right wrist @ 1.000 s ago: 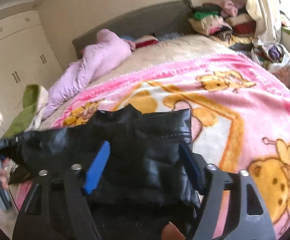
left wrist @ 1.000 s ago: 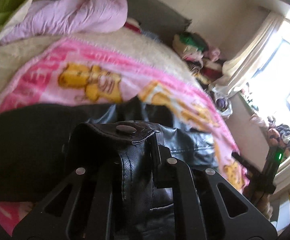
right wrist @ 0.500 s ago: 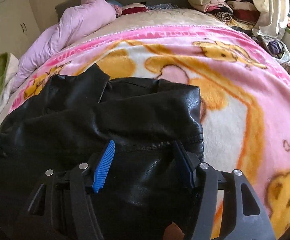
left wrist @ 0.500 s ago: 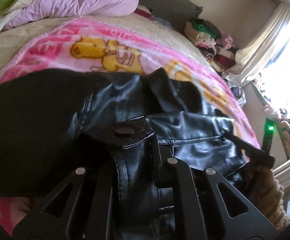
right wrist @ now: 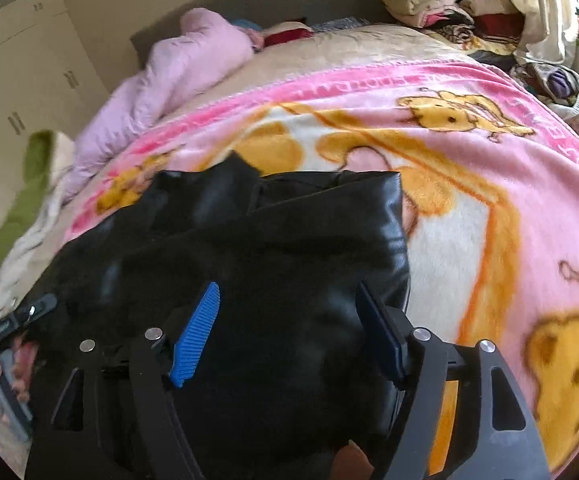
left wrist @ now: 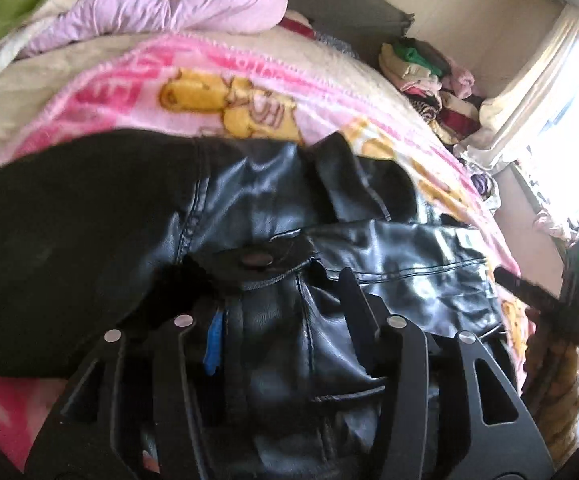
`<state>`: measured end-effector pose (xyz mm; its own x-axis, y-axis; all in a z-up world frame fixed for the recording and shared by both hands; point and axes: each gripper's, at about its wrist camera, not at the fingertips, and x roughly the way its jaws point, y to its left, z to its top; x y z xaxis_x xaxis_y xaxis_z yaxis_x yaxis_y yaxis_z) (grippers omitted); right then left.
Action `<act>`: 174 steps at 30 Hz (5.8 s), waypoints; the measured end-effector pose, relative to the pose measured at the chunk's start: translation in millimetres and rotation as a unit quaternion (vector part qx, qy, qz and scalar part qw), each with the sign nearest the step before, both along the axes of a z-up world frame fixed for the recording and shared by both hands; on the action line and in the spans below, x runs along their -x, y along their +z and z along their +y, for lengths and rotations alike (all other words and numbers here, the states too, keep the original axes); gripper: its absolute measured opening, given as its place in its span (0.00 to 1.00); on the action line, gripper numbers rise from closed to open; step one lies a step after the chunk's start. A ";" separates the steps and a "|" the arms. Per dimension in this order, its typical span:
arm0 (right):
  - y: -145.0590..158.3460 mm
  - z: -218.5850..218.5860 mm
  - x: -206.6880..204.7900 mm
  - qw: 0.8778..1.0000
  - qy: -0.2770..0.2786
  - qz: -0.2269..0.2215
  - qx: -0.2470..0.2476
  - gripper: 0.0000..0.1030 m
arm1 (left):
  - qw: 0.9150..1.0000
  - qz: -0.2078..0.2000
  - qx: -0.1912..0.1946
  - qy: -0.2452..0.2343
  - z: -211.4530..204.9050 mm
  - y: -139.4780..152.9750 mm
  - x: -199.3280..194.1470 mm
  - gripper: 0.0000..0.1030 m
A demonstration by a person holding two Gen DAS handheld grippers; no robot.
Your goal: Fold large clothes
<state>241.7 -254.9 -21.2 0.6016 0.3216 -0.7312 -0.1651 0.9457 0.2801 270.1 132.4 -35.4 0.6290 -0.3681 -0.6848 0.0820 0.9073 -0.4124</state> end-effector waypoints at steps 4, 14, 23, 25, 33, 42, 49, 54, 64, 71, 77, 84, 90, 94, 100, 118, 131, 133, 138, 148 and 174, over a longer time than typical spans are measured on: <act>3.9 6.5 21.6 1.000 0.018 0.000 0.000 0.68 | 0.999 -0.024 -0.022 0.010 -3.0 20.1 16.2 0.54; 10.9 19.6 52.3 0.999 0.043 -0.010 -0.004 0.68 | 0.998 -0.042 -0.036 -0.010 -25.2 40.6 38.7 0.54; 17.3 37.1 60.8 0.997 0.072 -0.018 0.000 0.70 | 0.995 0.056 -0.072 -0.030 -51.6 -28.6 30.0 0.49; 17.1 39.0 61.1 0.997 0.075 -0.020 0.003 0.73 | 0.996 0.054 -0.071 -0.030 -49.9 -36.3 31.0 0.49; -42.3 25.8 37.0 0.996 0.028 0.083 0.027 0.74 | 0.998 0.049 -0.042 -0.027 -42.3 -35.4 33.7 0.49; -29.5 28.5 48.5 0.998 0.025 0.054 0.025 0.78 | 0.998 0.044 -0.037 -0.021 -41.8 -30.8 35.7 0.49; -12.1 26.7 57.8 0.998 0.040 0.044 0.001 0.90 | 0.999 0.039 -0.023 -0.019 -39.5 -22.3 41.1 0.54; 4.2 38.4 66.8 0.998 0.054 0.024 0.008 0.95 | 0.999 0.034 -0.014 -0.017 -40.7 -14.7 47.8 0.79; 28.7 61.2 74.1 0.997 0.072 -0.004 0.003 0.96 | 0.999 0.015 -0.037 0.004 -30.7 5.5 60.7 0.91; 42.6 85.0 78.2 0.996 0.091 -0.022 -0.001 0.96 | 0.998 0.006 -0.060 0.036 -16.2 17.8 69.5 0.91; 52.4 105.6 81.6 0.994 0.105 -0.040 0.005 0.96 | 0.996 -0.004 -0.062 0.057 1.6 24.6 77.1 0.91; 57.1 125.7 78.1 0.992 0.115 -0.046 0.000 0.96 | 0.994 -0.007 -0.059 0.088 28.5 27.8 85.3 0.91; 61.0 148.6 76.3 0.990 0.133 -0.052 0.001 0.96 | 0.990 -0.007 -0.062 0.123 52.5 29.3 91.4 0.91; 65.1 167.1 73.9 0.987 0.147 -0.060 0.004 0.96 | 0.987 -0.006 -0.062 0.146 70.4 28.4 96.1 0.91; 69.1 192.3 70.3 0.984 0.164 -0.067 0.000 0.96 | 0.980 0.002 -0.059 0.189 103.9 24.4 103.6 0.91; 64.4 270.6 67.3 0.974 0.219 -0.055 -0.020 0.96 | 0.946 0.028 0.014 0.324 219.1 -7.7 133.2 0.91; 43.8 258.5 71.1 0.979 0.203 -0.027 -0.014 0.96 | 0.897 0.031 0.124 0.422 304.9 -47.5 142.1 0.91; 42.5 255.6 71.3 0.979 0.200 -0.026 -0.013 0.96 | 0.890 0.020 0.138 0.433 315.7 -49.7 142.2 0.91; 42.0 247.8 72.2 0.981 0.194 -0.026 -0.015 0.96 | 0.887 0.003 0.132 0.443 324.2 -41.6 134.3 0.52; 47.1 217.9 76.5 0.984 0.174 -0.030 -0.025 0.96 | 0.907 -0.092 0.106 0.397 296.1 27.3 132.8 0.01; 68.1 88.9 93.6 0.993 0.073 -0.056 -0.076 0.96 | 0.960 -0.267 0.003 0.088 29.5 200.8 104.4 0.01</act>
<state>148.1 -166.0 46.9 0.6153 0.5137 -0.5980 -0.3360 0.8571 0.3906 165.7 161.8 165.4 0.9420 -0.2279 -0.2464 0.1293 0.9239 -0.3601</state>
